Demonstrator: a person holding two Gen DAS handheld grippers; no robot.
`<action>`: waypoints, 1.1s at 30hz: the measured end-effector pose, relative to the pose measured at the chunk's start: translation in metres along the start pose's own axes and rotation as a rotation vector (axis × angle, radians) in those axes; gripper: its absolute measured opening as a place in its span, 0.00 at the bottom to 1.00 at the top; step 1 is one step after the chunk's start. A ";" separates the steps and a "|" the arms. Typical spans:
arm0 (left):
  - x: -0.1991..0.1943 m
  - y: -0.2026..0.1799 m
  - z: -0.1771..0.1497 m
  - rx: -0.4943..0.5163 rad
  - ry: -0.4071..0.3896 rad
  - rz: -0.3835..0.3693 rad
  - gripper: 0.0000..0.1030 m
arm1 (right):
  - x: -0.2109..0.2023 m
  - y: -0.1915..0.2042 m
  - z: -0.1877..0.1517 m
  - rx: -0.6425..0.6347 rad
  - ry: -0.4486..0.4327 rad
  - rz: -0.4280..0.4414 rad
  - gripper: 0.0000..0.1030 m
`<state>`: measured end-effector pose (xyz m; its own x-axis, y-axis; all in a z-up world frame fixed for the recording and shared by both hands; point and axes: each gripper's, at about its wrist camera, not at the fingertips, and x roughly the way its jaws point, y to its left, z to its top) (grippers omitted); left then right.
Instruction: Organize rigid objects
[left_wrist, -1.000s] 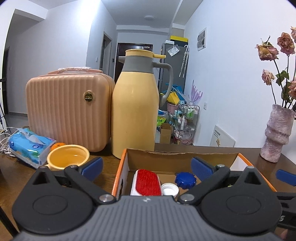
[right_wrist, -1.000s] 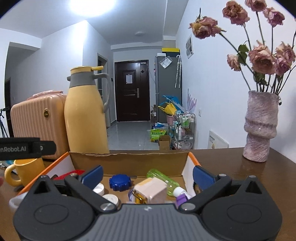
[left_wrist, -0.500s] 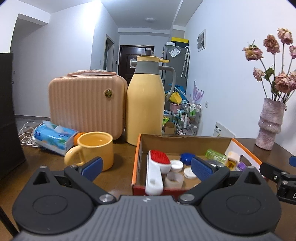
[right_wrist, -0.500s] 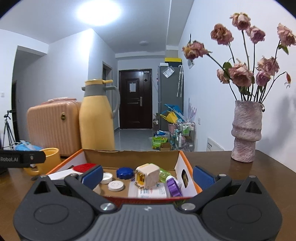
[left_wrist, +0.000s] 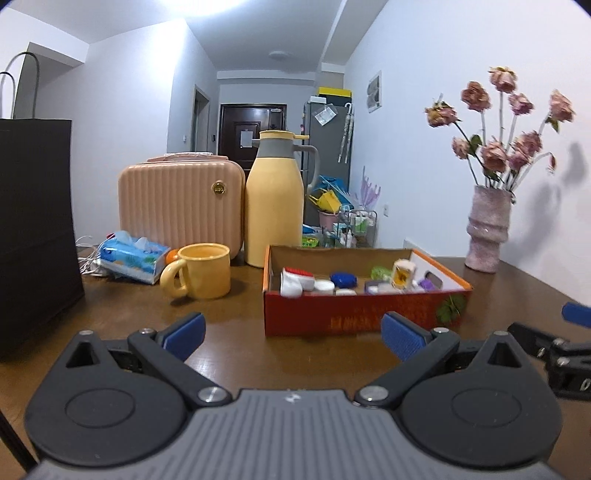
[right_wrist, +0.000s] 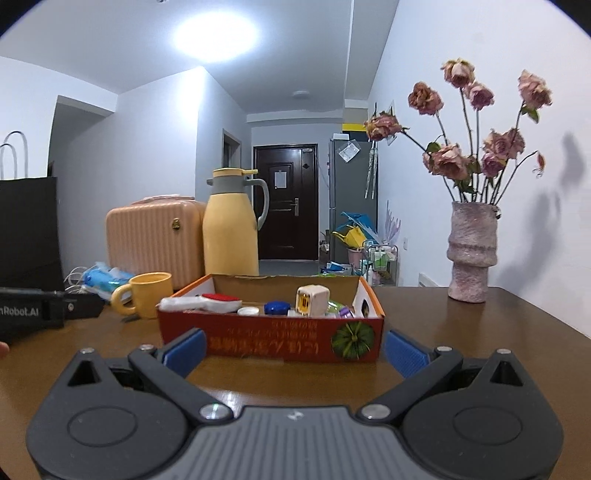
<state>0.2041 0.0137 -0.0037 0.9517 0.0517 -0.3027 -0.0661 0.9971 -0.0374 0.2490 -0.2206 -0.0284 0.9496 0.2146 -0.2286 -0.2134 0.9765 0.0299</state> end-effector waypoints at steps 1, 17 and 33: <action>-0.011 0.001 -0.005 0.002 -0.005 0.002 1.00 | -0.012 0.001 -0.003 -0.003 0.000 -0.002 1.00; -0.100 0.006 -0.044 0.003 -0.041 0.005 1.00 | -0.129 0.011 -0.035 0.007 0.001 -0.011 1.00; -0.106 0.009 -0.045 -0.008 -0.048 0.009 1.00 | -0.138 0.015 -0.037 0.012 0.001 -0.004 1.00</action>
<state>0.0891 0.0149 -0.0146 0.9643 0.0638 -0.2570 -0.0772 0.9961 -0.0426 0.1064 -0.2362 -0.0321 0.9503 0.2109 -0.2293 -0.2070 0.9775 0.0409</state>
